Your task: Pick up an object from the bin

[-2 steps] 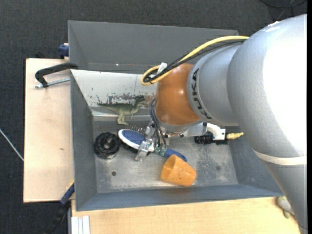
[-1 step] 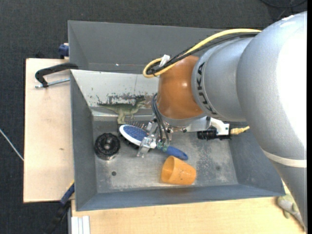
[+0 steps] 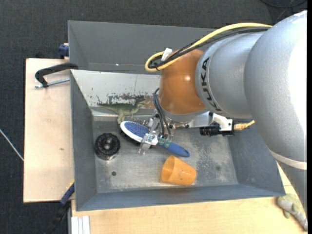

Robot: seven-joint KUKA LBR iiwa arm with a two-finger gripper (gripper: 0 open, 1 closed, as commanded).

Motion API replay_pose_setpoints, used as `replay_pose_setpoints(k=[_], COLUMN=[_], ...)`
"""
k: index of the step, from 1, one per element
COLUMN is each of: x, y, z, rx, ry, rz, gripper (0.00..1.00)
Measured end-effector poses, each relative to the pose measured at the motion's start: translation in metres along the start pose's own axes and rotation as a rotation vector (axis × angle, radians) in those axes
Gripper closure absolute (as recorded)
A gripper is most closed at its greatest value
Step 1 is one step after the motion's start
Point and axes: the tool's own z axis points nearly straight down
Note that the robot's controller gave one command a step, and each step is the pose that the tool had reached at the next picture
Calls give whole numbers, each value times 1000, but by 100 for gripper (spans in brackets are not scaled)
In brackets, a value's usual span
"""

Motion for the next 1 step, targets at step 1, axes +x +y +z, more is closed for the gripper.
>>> replay_pose_setpoints(k=[1], x=[-1], y=[1], z=[-35], rx=[-1], ry=[-1], rz=[-2], gripper=[100])
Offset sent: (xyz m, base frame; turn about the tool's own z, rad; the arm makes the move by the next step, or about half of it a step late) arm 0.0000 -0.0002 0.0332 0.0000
